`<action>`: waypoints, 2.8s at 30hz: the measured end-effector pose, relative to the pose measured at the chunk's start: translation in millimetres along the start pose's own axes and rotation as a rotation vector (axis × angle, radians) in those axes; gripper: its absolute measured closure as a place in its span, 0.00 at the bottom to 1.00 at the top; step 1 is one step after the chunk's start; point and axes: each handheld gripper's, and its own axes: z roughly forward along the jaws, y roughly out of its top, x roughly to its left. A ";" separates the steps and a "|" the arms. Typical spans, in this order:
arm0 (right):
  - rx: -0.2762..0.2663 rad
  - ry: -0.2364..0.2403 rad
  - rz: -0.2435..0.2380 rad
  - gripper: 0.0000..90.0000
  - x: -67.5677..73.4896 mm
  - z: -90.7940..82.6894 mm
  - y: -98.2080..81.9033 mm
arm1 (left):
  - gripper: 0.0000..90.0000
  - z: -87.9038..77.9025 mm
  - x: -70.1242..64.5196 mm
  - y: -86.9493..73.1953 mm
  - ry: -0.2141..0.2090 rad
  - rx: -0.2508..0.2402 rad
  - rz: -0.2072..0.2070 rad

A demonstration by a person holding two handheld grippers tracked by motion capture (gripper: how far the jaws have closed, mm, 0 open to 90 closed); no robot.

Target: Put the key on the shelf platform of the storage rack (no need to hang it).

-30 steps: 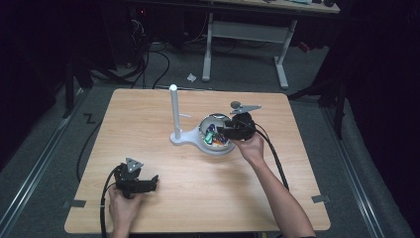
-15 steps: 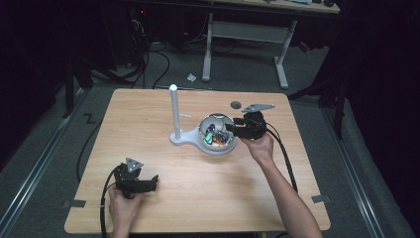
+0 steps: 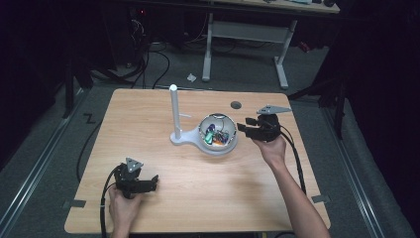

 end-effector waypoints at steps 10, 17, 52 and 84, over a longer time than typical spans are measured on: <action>-0.043 -0.028 0.039 0.57 -13.8 -23.9 -10.7 | 0.04 0.2 0.3 0.0 -0.003 -0.002 0.005; -0.052 -0.056 0.059 0.57 -20.8 -41.3 -19.3 | 0.04 0.2 0.6 0.1 -0.005 -0.001 0.009; -0.110 -0.100 0.116 0.56 -14.1 -79.5 -79.7 | 0.04 0.2 0.5 0.0 -0.005 -0.002 0.008; 0.012 -0.091 0.161 0.50 1.3 -31.4 -143.7 | 0.04 0.2 0.5 0.0 -0.005 -0.002 0.009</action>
